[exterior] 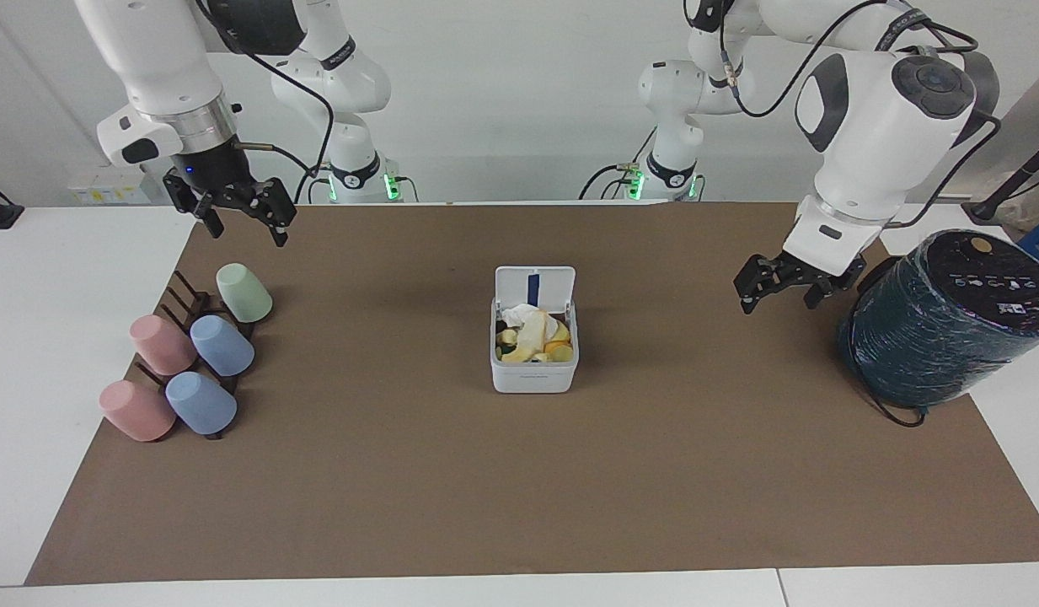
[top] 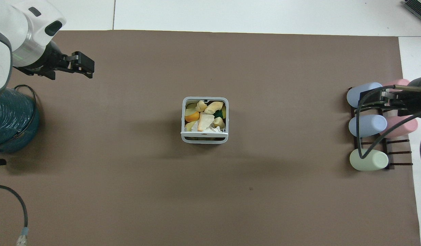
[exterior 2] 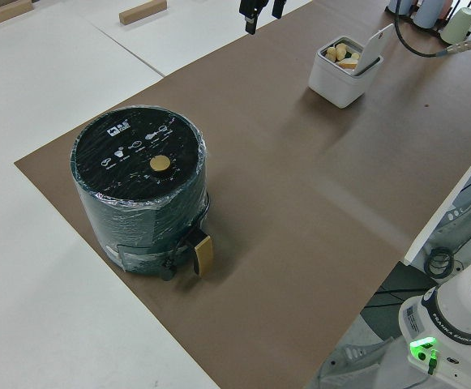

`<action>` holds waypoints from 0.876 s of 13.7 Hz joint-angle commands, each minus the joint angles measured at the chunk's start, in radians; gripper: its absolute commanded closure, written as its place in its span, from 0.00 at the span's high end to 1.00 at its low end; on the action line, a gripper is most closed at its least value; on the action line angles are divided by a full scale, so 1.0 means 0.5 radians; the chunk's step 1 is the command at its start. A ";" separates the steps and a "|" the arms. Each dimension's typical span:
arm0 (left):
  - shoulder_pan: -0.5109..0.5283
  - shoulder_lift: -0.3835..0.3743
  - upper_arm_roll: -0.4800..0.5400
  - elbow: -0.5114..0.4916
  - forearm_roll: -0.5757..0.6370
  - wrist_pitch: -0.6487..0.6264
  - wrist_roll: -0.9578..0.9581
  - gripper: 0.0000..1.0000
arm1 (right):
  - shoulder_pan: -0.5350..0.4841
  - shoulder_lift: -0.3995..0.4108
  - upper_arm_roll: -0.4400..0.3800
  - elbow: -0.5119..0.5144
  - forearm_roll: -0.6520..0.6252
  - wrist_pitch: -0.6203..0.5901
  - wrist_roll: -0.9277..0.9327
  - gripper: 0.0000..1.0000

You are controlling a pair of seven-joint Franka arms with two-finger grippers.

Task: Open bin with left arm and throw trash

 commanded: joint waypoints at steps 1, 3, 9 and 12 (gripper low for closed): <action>0.020 -0.054 -0.010 -0.061 -0.001 0.020 0.032 1.00 | -0.031 0.040 0.027 0.065 -0.027 -0.065 -0.046 1.00; 0.017 -0.060 -0.010 -0.061 0.006 0.020 0.032 1.00 | -0.031 0.040 0.030 0.065 -0.024 -0.084 -0.046 1.00; 0.020 -0.075 -0.010 -0.061 0.009 0.017 0.038 1.00 | -0.004 0.018 -0.016 0.071 -0.014 -0.127 -0.092 1.00; 0.020 -0.081 -0.010 -0.064 0.006 0.017 0.041 1.00 | 0.165 0.015 -0.197 0.071 0.001 -0.142 -0.092 1.00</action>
